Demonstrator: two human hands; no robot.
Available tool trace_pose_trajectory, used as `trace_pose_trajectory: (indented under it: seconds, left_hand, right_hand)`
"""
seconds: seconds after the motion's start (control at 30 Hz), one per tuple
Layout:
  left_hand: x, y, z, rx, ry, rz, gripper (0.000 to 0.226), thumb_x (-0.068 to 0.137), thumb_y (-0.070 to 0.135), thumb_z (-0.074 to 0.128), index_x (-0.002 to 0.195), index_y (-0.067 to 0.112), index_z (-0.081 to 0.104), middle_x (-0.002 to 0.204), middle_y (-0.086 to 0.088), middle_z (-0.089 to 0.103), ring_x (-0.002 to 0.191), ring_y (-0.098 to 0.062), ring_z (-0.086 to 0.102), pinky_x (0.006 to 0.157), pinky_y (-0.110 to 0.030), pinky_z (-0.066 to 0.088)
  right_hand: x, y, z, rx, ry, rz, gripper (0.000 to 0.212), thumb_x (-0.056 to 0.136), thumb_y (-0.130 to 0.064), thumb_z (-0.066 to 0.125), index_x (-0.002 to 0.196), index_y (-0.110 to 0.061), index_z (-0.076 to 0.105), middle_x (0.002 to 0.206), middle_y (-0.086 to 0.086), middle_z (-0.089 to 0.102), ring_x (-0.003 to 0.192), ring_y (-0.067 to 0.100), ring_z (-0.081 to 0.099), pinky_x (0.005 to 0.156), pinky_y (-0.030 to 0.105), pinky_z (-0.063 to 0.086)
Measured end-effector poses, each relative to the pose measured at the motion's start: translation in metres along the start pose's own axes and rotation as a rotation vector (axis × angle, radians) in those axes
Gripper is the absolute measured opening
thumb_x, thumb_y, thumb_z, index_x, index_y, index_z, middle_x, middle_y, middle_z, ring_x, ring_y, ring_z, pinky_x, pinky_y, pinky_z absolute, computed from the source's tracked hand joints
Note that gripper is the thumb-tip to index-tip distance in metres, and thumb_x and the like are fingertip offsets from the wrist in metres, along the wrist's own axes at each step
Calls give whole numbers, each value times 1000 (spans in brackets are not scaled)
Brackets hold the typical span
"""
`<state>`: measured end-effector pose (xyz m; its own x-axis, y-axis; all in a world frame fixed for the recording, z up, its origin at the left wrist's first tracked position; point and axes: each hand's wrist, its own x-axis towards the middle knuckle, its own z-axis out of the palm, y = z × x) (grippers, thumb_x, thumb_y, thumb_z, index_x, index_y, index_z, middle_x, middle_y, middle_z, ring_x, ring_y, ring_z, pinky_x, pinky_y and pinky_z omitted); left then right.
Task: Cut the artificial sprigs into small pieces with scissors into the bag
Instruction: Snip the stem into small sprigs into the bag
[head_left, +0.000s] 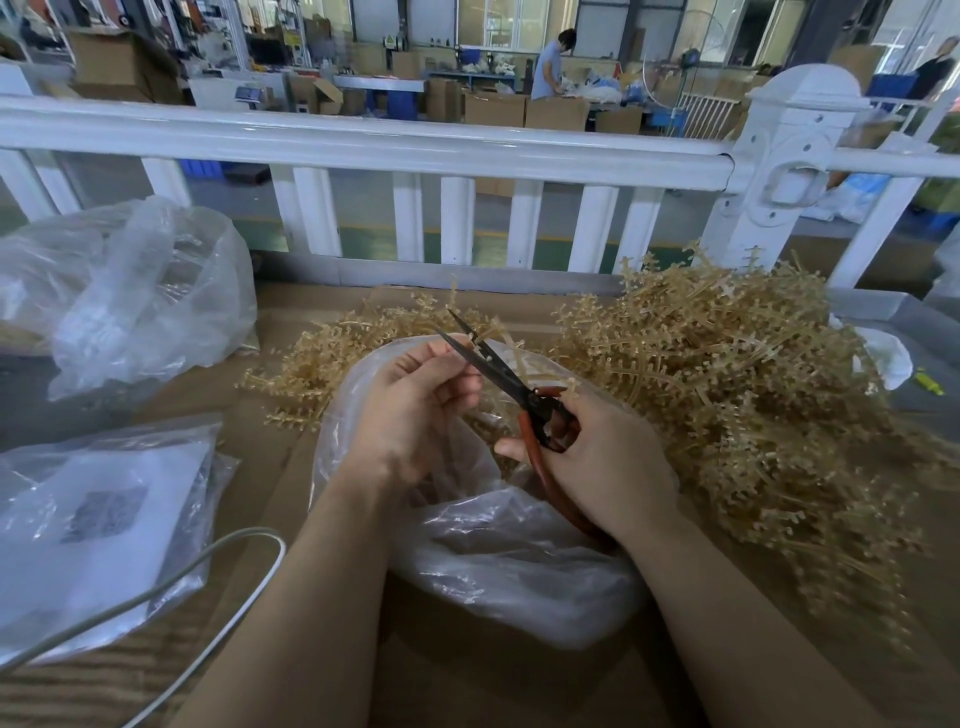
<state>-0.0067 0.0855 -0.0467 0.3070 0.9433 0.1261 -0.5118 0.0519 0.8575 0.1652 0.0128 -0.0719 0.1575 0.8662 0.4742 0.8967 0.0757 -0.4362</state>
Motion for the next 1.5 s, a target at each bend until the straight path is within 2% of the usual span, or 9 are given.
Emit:
trace_pose_trajectory:
  seconds: [0.27,0.43,0.6,0.77,0.9,1.1,1.23,1.33,1.5]
  left_hand:
    - [-2,2,-9,212,-8,187,5,81,15,75,77,18,77,70,-4,72,62,-11,67,65,-22,57]
    - [-1,-1,-3,243,30,167,22,93,4,61,80,14,74,70,-3,68,63,-9,61,65,-18,53]
    - [-1,-2,6,133,20,84,26,91,7,57,75,17,74,74,-1,69,62,-8,58,64,-20,51]
    - [-1,-2,4,135,22,102,42,96,1,52,67,21,74,66,0,65,61,-7,59,63,-20,51]
    - [-1,-1,3,158,20,120,21,91,12,62,75,19,73,73,-1,67,63,-6,58,64,-19,52]
    - [0,2,0,180,185,135,30,97,18,60,72,28,73,76,6,70,71,-5,62,71,-22,50]
    - [-1,5,-2,86,283,135,24,100,18,56,79,21,68,76,3,71,71,-8,67,68,-23,55]
    - [0,6,-3,47,347,169,28,101,17,54,75,18,64,65,7,65,59,-5,61,59,-20,52]
    - [0,4,-6,37,381,183,26,101,20,55,77,15,64,67,5,64,61,-6,58,60,-19,51]
  right_hand:
    - [-1,0,0,3,-4,16,86,64,-103,34,105,-35,66,75,-19,61,73,4,63,69,28,57]
    - [-2,-2,-3,5,4,21,83,63,-103,35,103,-36,63,67,-30,45,69,2,53,68,24,50]
    - [-1,-6,-4,32,26,46,83,58,-104,34,99,-37,62,65,-33,42,61,-13,40,60,11,33]
    - [-2,-4,-4,5,-11,56,82,61,-101,42,100,-31,62,67,-31,46,68,2,54,64,24,45]
    - [-2,-4,-3,-19,-19,58,84,61,-103,37,104,-34,57,70,-29,47,72,3,50,66,26,44]
    - [-3,-5,-3,-3,-14,33,57,66,-93,51,94,-46,38,80,-27,54,73,-3,49,62,23,41]
    - [-5,-8,-7,-4,-31,-24,53,71,-90,46,102,-47,46,81,-30,51,74,-8,47,62,8,32]
    - [-6,-10,-8,-8,-70,-90,64,70,-91,46,112,-44,56,87,-29,50,79,-3,48,65,13,35]
    - [-6,-10,-10,8,-48,-216,61,73,-87,54,103,-35,61,87,-26,52,77,1,50,66,13,36]
